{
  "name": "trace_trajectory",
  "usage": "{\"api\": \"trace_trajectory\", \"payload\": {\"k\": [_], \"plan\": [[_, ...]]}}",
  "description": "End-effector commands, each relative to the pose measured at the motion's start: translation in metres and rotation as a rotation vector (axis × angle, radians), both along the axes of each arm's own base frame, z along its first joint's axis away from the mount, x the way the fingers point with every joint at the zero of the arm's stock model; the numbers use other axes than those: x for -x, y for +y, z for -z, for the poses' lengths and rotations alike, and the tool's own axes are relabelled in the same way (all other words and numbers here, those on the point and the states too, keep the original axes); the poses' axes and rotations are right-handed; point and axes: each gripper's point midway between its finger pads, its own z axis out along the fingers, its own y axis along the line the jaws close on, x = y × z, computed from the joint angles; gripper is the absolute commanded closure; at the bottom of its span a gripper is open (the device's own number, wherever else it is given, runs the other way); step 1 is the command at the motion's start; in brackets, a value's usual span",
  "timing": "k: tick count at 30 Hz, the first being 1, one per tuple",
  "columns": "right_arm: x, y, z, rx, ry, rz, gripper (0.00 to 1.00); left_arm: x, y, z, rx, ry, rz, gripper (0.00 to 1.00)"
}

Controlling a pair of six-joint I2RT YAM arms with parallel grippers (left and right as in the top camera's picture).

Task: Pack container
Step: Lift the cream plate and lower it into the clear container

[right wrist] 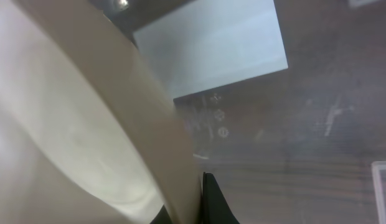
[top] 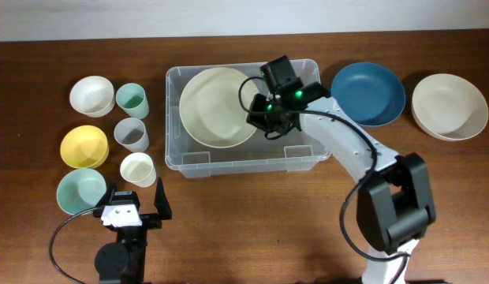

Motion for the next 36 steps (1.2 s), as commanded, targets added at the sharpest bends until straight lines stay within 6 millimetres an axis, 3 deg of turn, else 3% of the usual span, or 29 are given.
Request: {"api": "trace_trajectory", "payload": {"k": [1, 14, 27, 36], "plan": [[-0.002, 0.004, 0.006, -0.001, 0.011, 0.009, 0.96, 0.000, 0.002, 0.001, -0.012, 0.000, -0.010, 0.00], [0.001, 0.005, 0.011, 0.022, 0.018, 0.027, 0.96, 0.000, 0.002, 0.001, -0.012, -0.001, -0.010, 0.01], [0.002, 0.003, 0.040, 0.063, 0.055, 0.032, 0.96, 0.000, 0.002, 0.001, -0.012, -0.001, -0.011, 0.01], [0.003, 0.006, 0.041, 0.052, 0.064, 0.025, 0.94, 0.000, 0.002, 0.001, -0.012, 0.000, -0.010, 0.01]]}}
